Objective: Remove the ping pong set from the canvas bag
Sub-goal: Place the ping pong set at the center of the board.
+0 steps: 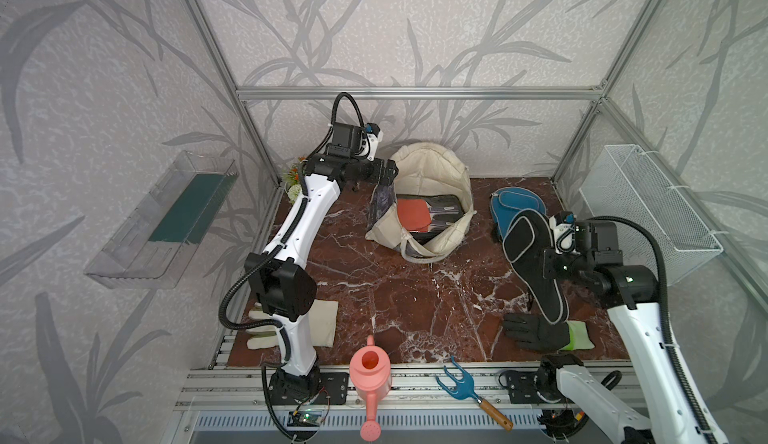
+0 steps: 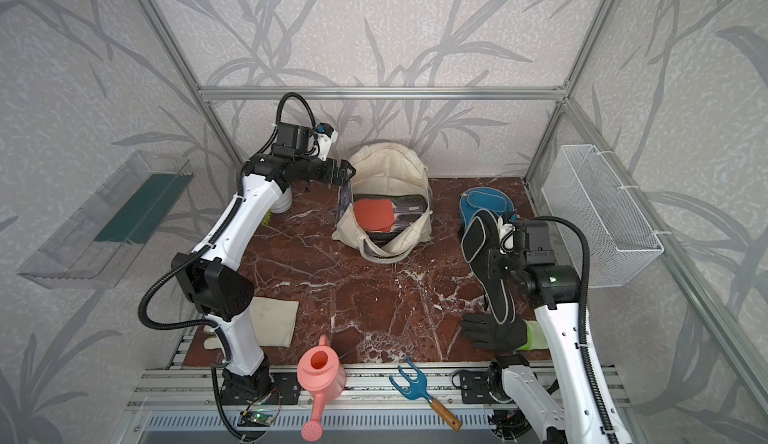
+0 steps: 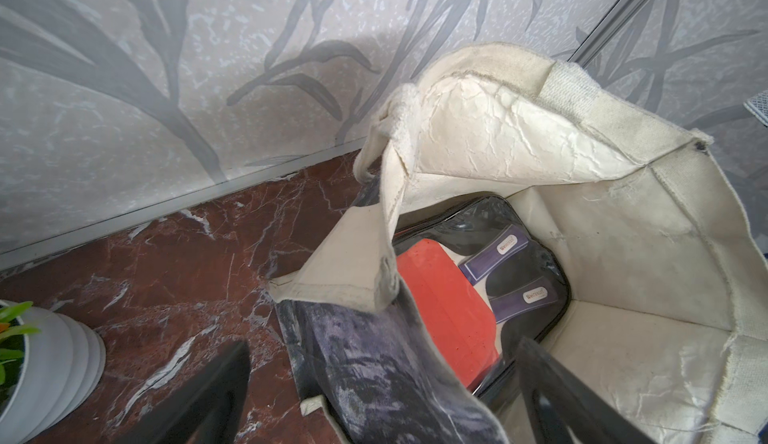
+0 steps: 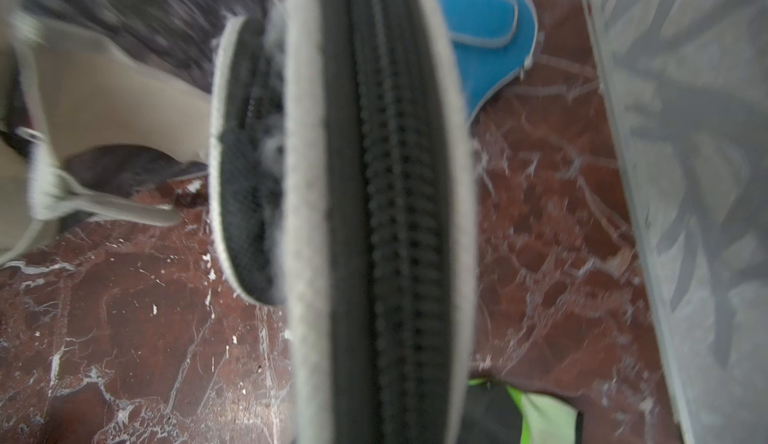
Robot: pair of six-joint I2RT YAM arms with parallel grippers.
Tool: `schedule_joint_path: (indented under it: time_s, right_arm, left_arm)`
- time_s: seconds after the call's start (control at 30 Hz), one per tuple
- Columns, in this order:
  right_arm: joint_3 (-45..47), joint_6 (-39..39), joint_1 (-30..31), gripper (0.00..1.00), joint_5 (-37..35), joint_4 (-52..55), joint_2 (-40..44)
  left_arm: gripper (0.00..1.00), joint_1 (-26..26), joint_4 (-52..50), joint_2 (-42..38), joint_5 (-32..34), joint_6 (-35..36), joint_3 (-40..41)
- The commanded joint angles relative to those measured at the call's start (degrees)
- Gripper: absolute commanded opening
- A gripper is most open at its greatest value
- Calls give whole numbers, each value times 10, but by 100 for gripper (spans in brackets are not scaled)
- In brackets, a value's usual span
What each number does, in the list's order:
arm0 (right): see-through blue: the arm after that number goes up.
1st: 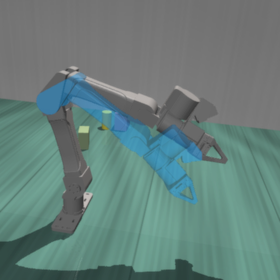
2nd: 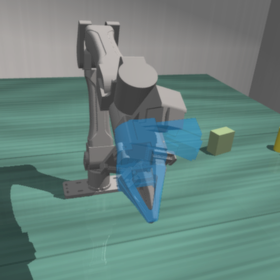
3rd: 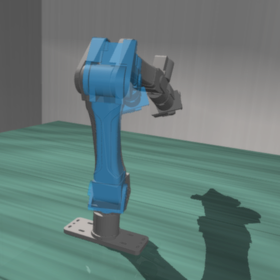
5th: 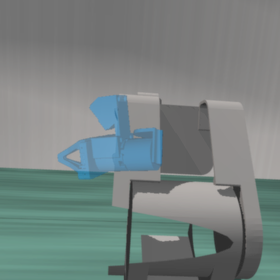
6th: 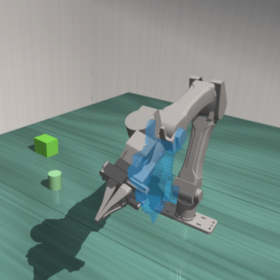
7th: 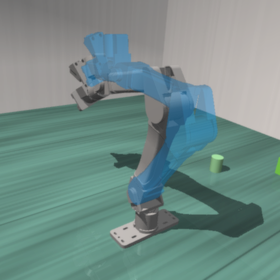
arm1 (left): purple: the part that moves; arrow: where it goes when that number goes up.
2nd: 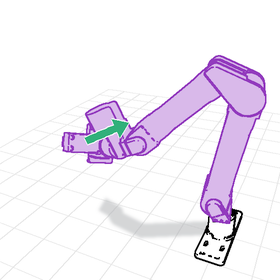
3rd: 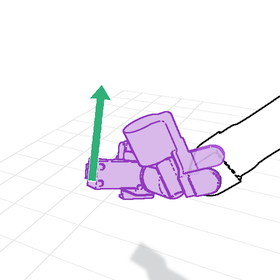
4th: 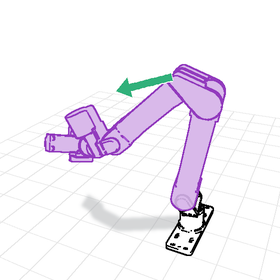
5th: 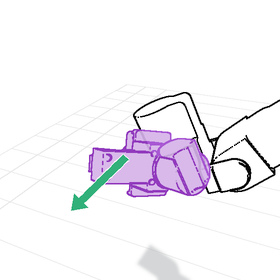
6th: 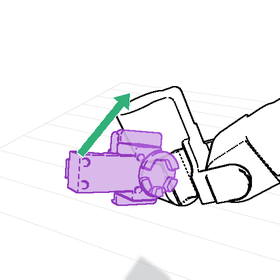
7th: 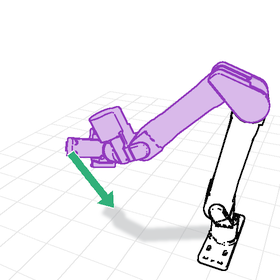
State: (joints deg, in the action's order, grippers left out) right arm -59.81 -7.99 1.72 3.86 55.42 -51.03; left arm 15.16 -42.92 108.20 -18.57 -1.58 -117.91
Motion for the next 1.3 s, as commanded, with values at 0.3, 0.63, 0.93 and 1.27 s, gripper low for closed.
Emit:
schedule_joint_path:
  time_s: [0.3,0.63,0.93,1.27]
  right_arm:
    - [161,-180,-178,0,192,-135,54]
    - [238,-210,-289,0,305,-230,-25]
    - [233,-242,-294,0,295,-329,-124]
    - [225,-201,-356,0,327,-362,-209]
  left_arm:
    - [99,7,-7,12,-1,-20,4]
    - [79,11,-26,46,-16,-18,-30]
    - [28,11,-52,68,-22,-12,-62]
    - [0,10,-59,67,-28,-2,-73]
